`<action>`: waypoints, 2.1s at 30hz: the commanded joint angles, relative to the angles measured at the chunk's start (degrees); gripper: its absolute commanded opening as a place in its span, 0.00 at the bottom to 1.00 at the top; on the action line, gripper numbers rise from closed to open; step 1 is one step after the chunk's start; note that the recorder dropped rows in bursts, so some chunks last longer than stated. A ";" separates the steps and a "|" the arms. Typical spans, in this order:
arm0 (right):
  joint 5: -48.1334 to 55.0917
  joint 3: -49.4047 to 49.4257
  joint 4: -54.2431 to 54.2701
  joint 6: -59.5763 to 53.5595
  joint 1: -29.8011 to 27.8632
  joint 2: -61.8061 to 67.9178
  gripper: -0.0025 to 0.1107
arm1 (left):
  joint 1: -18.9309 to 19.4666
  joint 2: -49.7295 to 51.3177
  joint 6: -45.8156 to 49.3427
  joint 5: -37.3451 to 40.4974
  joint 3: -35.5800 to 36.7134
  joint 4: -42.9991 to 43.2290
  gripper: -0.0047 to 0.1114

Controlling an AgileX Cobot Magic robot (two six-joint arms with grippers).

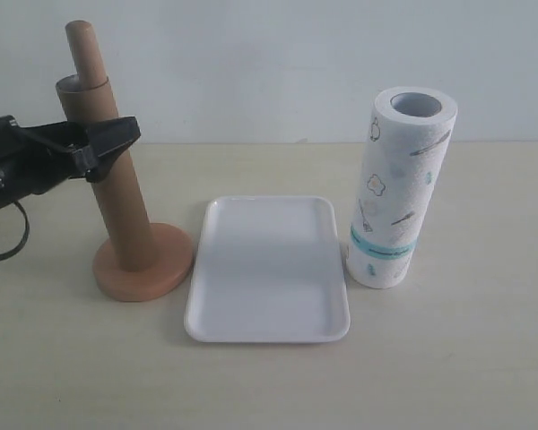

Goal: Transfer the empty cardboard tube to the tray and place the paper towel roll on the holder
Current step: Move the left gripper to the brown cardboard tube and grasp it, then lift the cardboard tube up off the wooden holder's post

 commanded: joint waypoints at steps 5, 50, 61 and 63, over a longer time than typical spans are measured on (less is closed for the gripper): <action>-0.63 -0.02 -0.04 0.00 0.07 -0.27 0.02 | 0.14 2.79 0.38 -1.00 -2.61 0.20 0.58; -0.63 -0.02 -0.04 0.00 0.07 -0.27 0.02 | -0.94 -28.13 -67.59 6.09 -50.40 59.23 0.08; -0.63 -0.02 -0.04 0.00 0.07 -0.27 0.02 | -12.14 -27.60 -73.07 -9.18 -44.50 64.72 0.08; -0.63 -0.02 -0.04 0.00 0.07 -0.27 0.02 | -13.80 -27.60 -71.96 -6.43 -40.73 64.72 0.08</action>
